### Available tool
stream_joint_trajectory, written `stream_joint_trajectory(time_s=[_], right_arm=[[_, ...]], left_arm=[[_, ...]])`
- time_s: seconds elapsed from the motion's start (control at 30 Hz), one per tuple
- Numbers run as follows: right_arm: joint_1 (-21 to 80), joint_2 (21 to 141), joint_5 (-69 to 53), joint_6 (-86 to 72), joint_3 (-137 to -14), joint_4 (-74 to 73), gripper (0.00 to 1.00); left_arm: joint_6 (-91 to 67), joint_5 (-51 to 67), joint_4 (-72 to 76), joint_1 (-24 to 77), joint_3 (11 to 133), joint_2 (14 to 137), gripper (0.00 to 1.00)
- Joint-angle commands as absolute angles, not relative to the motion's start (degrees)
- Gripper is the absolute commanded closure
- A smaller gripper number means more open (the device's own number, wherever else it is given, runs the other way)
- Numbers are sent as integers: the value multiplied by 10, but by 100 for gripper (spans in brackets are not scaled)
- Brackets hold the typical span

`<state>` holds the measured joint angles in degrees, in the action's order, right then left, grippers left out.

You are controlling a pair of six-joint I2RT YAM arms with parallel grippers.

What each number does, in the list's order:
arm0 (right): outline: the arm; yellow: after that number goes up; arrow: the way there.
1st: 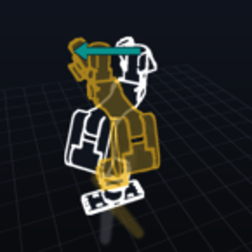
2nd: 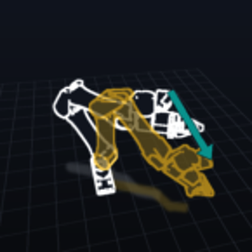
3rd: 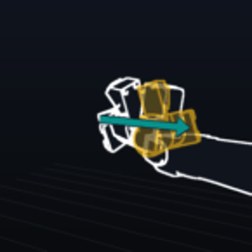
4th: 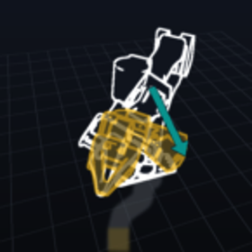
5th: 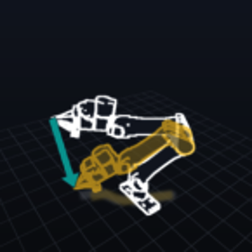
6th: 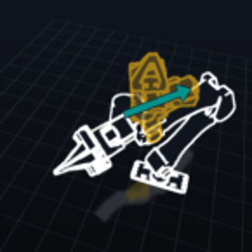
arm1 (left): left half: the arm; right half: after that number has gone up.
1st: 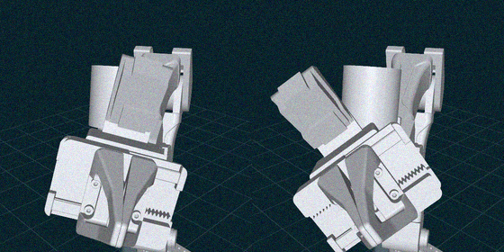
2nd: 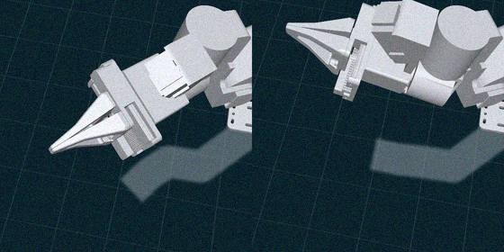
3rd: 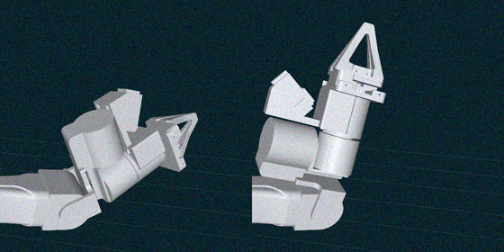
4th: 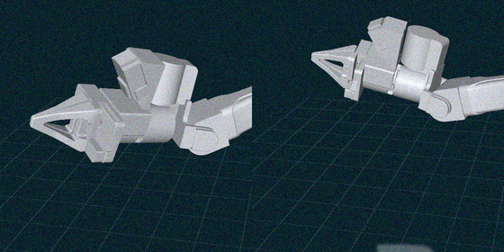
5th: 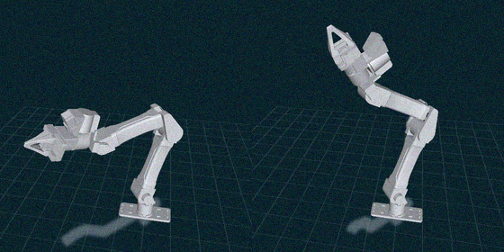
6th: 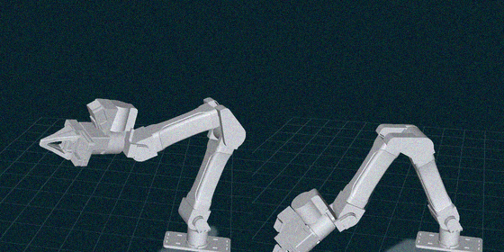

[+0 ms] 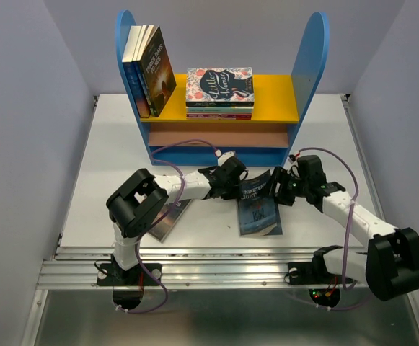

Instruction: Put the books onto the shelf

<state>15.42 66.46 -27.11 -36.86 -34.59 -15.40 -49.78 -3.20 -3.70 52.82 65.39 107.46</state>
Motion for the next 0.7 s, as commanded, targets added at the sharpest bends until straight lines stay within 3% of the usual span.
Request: stream_joint_trajectory(time_s=[0.0,0.13,0.23,0.27,0.4,0.5,0.6,0.63,0.67], right_arm=[[162,671,-312,-378,-333,-100,39],[162,675,-306,-378,-330,-86,58],[162,681,-297,-374,-333,-87,81],[162,680,-289,-374,-332,-87,99],[162,666,-275,-361,-334,-94,99],[162,641,-278,-350,-335,-93,99],[162,613,-281,-337,-337,-91,99],[162,593,-282,-333,-340,-91,99],[162,582,-283,-330,-341,-91,99]], left_arm=[[-501,-5,-68,548,642,1085,77],[-504,-4,-63,549,637,1079,78],[-507,-9,-63,549,631,1071,77],[-508,-11,-62,548,628,1061,77],[-504,-29,-55,548,621,1027,63],[-504,-45,-50,548,610,997,41],[-502,-51,-51,547,593,959,31],[-503,-54,-51,547,588,947,21],[-504,-61,-48,546,582,932,17]])
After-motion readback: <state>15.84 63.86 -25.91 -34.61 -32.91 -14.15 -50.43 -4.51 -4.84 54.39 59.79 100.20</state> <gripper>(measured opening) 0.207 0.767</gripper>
